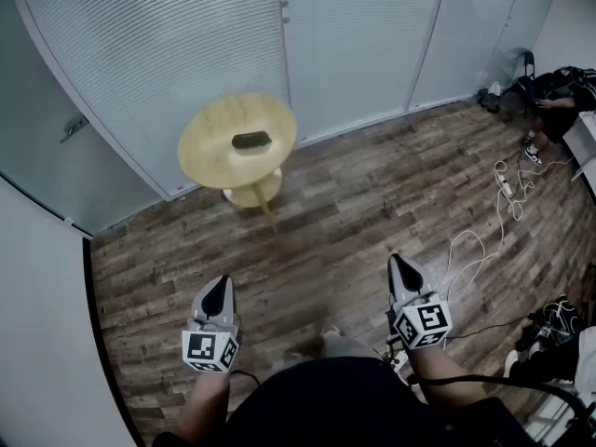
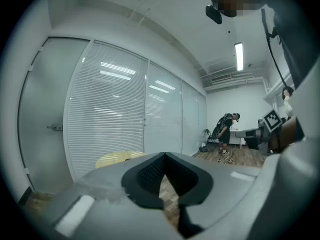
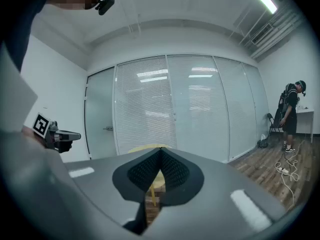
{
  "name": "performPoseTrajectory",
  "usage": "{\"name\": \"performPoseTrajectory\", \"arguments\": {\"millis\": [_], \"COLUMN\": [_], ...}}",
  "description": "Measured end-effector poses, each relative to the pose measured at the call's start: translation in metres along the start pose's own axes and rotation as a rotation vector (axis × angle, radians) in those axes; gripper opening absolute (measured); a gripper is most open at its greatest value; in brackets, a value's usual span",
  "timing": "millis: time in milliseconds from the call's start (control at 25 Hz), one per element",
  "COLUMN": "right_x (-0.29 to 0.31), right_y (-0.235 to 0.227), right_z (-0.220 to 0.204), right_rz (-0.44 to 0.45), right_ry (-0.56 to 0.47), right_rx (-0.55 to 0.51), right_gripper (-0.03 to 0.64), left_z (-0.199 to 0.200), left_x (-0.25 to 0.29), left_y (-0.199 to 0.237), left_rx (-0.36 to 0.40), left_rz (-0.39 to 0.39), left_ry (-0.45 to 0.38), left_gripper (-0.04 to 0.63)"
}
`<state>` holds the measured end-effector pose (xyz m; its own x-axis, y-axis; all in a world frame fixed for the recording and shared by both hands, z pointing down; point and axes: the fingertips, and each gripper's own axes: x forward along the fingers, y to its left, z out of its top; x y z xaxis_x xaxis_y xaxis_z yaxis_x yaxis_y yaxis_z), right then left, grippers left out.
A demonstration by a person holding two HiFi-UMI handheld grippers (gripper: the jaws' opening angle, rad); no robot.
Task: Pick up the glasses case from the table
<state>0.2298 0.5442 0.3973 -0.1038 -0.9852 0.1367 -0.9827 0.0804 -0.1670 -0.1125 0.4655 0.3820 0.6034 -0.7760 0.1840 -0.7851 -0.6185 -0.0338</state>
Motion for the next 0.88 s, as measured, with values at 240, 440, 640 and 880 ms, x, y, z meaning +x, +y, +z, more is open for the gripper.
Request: {"name": "performPoseTrajectory", "arguments": {"millis": [240,440,640,880], "right_x": [-0.01,-0.011,-0.01,0.018], "right_y": [-0.007,-0.01,-0.016,-0.03], "right_z": [0.0,-0.003,0.002,0.008], "right_rz": [-0.029,-0.033,-0.01,-0.01], "right_ry": [-0.013,-0.007,-0.013,-0.028], "right_rx": [-0.007,-0.016,-0.017,0.028], "right_gripper": [0.006,0.006,0.008,0.008], "left_z": [0.013,0.015,0.011,0.022], "left_x": [0.026,0.032,0.037,0.06], "left_y": [-0.021,-0.021,-0.023,-0.015], "left_rx": [0.01,0.021,0.02,0.005], "left_rz": [-0.069,-0.082,-0.081,-0.052], "left_ry": [-0.029,-0.023,0.002,-0.003], "left_gripper": [0.003,0.003,0.003,0.003]}}
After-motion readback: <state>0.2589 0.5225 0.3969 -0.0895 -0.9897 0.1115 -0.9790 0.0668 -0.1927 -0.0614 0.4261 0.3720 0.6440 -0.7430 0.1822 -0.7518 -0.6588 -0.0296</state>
